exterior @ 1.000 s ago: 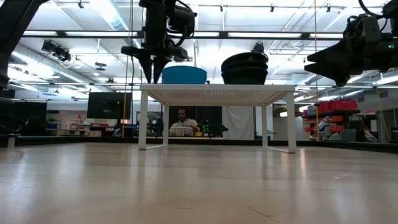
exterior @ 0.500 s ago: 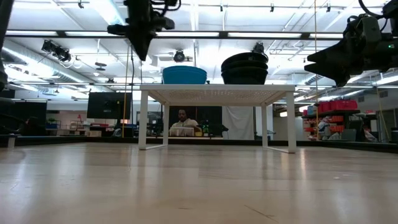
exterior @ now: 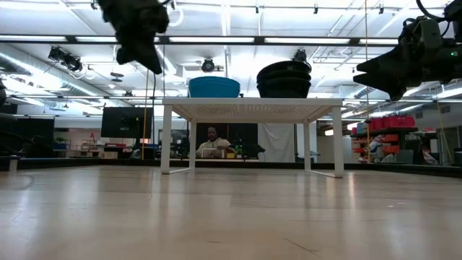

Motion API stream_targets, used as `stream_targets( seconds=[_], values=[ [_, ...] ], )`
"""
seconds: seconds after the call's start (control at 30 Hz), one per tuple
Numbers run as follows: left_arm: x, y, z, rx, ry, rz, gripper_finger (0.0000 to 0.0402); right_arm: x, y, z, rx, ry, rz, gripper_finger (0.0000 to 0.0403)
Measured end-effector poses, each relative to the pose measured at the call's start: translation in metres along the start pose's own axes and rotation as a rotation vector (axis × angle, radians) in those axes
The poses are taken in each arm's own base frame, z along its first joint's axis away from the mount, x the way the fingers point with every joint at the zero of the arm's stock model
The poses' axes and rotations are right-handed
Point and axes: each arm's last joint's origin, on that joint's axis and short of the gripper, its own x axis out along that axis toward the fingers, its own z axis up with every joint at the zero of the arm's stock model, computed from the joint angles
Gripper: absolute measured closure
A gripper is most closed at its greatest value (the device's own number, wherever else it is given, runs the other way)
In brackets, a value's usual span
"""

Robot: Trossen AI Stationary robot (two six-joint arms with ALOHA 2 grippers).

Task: Pick & Place Mini bowls
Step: Return to Home Position

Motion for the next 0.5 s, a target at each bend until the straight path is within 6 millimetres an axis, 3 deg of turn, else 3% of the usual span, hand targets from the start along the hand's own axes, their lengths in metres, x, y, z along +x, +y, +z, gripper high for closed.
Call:
stream_targets(
  seconds=[0.5],
  values=[
    [0.018, 0.024, -0.087, 0.160, -0.346, -0.224, 0.0400, 0.000, 0.000, 0.000, 0.000, 0.000, 0.000, 0.0207]
  ],
)
